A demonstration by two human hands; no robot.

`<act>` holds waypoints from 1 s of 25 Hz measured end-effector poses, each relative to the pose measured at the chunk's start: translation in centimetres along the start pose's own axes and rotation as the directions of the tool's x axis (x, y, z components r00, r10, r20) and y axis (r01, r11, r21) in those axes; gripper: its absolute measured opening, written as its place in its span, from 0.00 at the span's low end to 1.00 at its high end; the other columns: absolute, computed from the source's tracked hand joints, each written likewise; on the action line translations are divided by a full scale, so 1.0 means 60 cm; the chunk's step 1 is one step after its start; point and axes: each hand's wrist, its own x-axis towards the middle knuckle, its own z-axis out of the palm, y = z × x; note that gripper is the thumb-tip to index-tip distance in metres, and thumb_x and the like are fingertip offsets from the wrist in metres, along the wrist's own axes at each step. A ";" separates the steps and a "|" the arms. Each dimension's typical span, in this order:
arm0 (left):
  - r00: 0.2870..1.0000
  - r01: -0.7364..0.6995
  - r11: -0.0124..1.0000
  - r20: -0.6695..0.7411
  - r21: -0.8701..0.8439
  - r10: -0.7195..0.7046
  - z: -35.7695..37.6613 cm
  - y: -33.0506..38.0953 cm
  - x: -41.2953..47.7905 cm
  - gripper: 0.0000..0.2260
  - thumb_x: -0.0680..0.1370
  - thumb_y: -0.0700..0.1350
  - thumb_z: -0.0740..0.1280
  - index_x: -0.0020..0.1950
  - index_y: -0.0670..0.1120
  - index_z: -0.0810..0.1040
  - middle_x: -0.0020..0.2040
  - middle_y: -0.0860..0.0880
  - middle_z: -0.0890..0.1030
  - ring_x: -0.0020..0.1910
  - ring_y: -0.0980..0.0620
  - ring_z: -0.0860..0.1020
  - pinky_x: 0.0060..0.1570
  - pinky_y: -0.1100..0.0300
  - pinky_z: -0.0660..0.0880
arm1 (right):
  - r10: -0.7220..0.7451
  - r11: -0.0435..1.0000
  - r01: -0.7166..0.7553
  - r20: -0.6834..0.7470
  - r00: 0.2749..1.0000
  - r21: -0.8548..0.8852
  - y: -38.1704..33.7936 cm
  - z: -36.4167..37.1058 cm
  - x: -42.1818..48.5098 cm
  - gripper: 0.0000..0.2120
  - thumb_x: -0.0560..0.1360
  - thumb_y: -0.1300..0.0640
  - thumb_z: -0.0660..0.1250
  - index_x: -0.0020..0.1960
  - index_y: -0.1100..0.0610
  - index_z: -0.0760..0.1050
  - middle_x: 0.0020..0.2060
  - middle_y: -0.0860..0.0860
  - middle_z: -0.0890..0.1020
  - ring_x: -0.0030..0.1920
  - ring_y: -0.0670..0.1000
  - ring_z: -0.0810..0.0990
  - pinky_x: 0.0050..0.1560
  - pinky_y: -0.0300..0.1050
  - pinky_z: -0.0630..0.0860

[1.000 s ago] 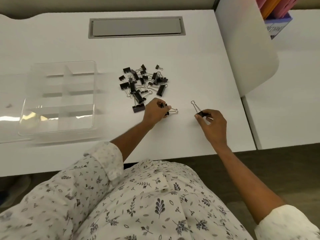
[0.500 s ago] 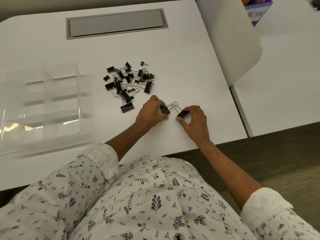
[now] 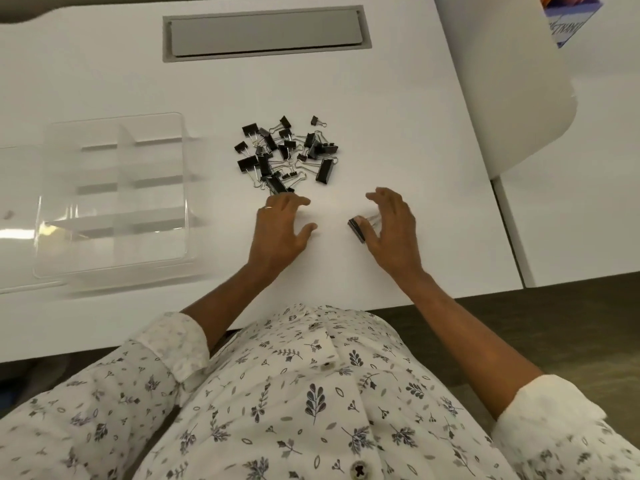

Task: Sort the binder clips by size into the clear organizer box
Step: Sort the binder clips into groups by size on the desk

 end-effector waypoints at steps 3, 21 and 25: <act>0.995 0.098 0.990 -0.006 0.098 -0.098 -0.021 -0.046 -0.010 0.21 0.77 0.52 0.73 0.68 0.48 0.77 0.63 0.47 0.77 0.62 0.45 0.74 0.58 0.47 0.75 | -0.074 0.997 0.075 0.126 0.989 -0.010 -0.043 0.043 0.057 0.25 0.81 0.50 0.66 0.75 0.57 0.68 0.76 0.56 0.67 0.75 0.57 0.67 0.74 0.54 0.66; 0.978 0.208 0.977 -0.018 -0.040 -0.209 -0.047 -0.084 0.017 0.26 0.73 0.57 0.76 0.63 0.45 0.72 0.62 0.47 0.76 0.62 0.46 0.73 0.57 0.49 0.77 | -0.210 0.973 0.233 0.422 0.882 -0.003 -0.077 0.085 0.139 0.15 0.78 0.55 0.72 0.62 0.58 0.80 0.67 0.57 0.76 0.67 0.59 0.72 0.65 0.47 0.69; 0.979 0.120 0.987 0.180 -0.110 -0.099 -0.053 -0.097 0.048 0.31 0.76 0.47 0.74 0.76 0.45 0.66 0.81 0.45 0.60 0.79 0.44 0.60 0.71 0.51 0.66 | -0.190 0.980 0.196 0.411 0.892 0.028 -0.060 0.064 0.141 0.16 0.77 0.54 0.73 0.64 0.56 0.79 0.64 0.55 0.79 0.65 0.58 0.76 0.67 0.48 0.69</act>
